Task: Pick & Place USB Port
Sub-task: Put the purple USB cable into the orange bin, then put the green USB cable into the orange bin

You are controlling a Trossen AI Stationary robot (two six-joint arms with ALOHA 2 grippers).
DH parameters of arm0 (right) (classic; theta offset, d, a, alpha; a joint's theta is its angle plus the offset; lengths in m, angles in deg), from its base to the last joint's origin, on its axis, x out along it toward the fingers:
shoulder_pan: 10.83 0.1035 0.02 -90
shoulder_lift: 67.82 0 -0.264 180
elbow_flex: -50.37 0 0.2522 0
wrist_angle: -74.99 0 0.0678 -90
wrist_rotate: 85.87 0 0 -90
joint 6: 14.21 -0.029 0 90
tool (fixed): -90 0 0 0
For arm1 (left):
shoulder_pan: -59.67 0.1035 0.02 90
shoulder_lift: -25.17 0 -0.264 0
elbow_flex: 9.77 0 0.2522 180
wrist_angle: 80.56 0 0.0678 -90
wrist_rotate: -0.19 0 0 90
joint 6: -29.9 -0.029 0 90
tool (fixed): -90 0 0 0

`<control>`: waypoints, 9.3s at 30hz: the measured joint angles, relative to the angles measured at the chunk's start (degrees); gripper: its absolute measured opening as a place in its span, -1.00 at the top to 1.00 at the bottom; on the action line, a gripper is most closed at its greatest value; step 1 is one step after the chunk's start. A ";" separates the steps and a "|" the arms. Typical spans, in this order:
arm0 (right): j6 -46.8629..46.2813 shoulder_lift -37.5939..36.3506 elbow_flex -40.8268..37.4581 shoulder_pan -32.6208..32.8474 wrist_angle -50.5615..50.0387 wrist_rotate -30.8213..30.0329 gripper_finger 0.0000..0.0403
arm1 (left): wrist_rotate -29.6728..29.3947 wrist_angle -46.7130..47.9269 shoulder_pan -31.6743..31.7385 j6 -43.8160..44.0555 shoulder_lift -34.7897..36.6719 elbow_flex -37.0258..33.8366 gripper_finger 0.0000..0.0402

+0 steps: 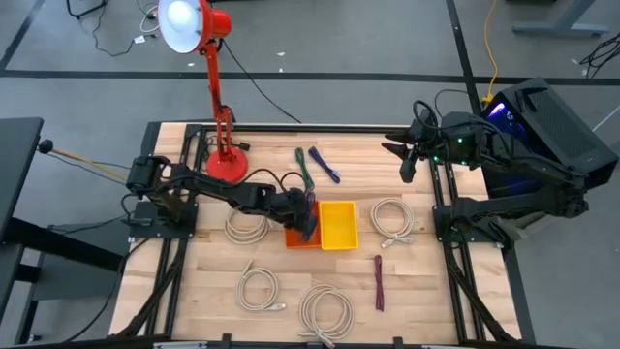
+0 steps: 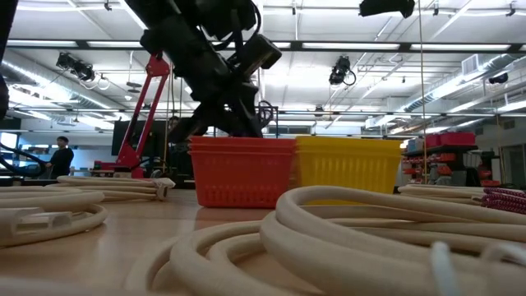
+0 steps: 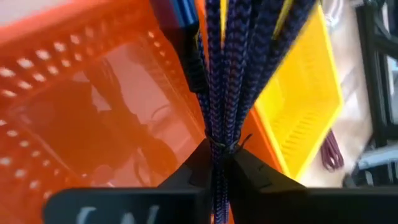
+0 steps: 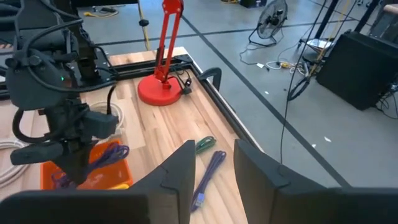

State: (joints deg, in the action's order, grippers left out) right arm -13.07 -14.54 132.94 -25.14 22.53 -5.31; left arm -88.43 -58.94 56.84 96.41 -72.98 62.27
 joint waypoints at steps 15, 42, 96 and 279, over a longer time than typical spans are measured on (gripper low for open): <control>1.36 0.45 -0.05 -0.92 0.09 -2.11 0.45 | 0.65 -0.70 0.58 -0.30 0.00 0.00 0.29; 1.42 24.73 -6.47 -13.95 9.47 19.38 0.35 | -4.42 -5.44 15.58 -22.86 21.21 -0.04 0.28; -4.93 58.86 -6.03 -14.05 29.27 19.07 0.41 | 7.52 1.13 15.45 -28.12 24.85 -0.04 0.28; -4.17 36.64 -1.99 -7.01 25.43 24.56 0.49 | -3.48 -1.46 19.78 -25.67 22.20 -0.04 0.23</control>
State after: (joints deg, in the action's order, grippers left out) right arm -17.25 22.09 130.95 -32.15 47.96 19.25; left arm -91.91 -60.41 76.62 70.75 -50.79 62.23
